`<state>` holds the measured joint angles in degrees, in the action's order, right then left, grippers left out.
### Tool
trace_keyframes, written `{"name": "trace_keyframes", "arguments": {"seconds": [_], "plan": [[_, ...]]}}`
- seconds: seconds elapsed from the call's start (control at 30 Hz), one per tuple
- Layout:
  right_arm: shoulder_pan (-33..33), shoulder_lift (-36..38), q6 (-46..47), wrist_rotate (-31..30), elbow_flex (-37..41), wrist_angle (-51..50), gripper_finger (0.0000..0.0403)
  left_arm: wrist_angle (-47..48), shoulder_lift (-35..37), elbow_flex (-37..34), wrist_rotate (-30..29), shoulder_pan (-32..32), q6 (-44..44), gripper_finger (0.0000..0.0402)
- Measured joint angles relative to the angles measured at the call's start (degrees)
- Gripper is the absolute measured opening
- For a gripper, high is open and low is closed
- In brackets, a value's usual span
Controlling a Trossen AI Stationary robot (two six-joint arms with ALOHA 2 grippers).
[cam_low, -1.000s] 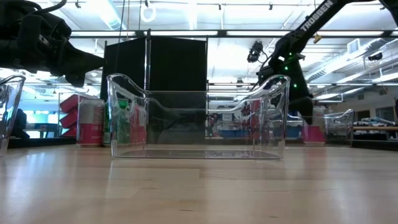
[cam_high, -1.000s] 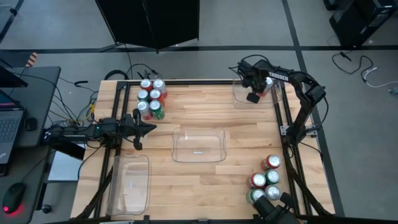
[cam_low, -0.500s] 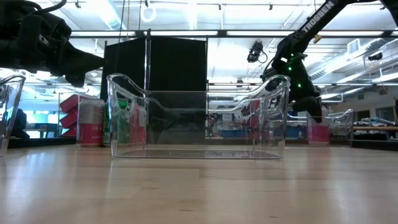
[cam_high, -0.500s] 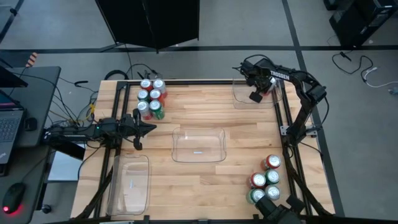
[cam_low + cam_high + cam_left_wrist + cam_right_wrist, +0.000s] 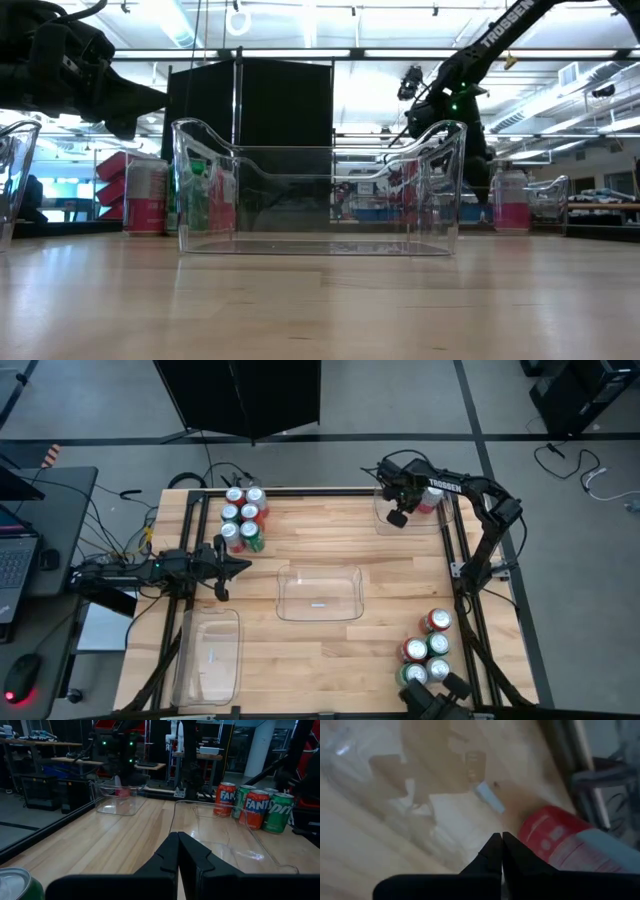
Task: Sort soda cans
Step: Put the middle bottom pink white soda can into the top transparent bin, then put the middle pink white soda can into the top transparent bin
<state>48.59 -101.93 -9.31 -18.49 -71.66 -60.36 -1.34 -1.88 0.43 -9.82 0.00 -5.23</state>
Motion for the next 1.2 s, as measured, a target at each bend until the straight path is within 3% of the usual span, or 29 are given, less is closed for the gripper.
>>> {"name": "trace_keyframes", "arguments": {"seconds": [0.2, 0.57, 0.77, 0.87, 1.0, 1.2], "plan": [[2.32, 0.0, 2.41, -6.18, 0.0, -0.91, 0.0, 0.0, -0.01, 0.0, 0.0, 0.01, 0.0, 0.0011], [2.49, 0.48, 1.46, -6.55, 0.0, -2.74, 0.0, 0.51, -0.08, 0.29, 0.04, 0.01, -2.63, 0.0011], [0.6, 6.96, 0.12, -6.47, 0.0, -1.79, 0.0, 4.44, -3.35, 5.24, -1.52, 0.01, -2.77, 0.0011], [0.37, 12.25, 0.13, -3.76, 0.0, -1.35, 0.0, 9.36, -6.59, 9.12, -4.74, 0.01, -4.15, 0.0011], [-0.33, 19.32, 0.31, 4.79, -0.02, 2.09, 0.0, 15.21, -12.14, 15.59, -7.52, 0.01, -5.74, 0.0011], [-3.8, 26.69, 2.46, 15.03, -0.02, 10.55, 0.0, 22.18, -21.43, 25.81, -8.42, 0.01, -6.0, 0.0011]]}}
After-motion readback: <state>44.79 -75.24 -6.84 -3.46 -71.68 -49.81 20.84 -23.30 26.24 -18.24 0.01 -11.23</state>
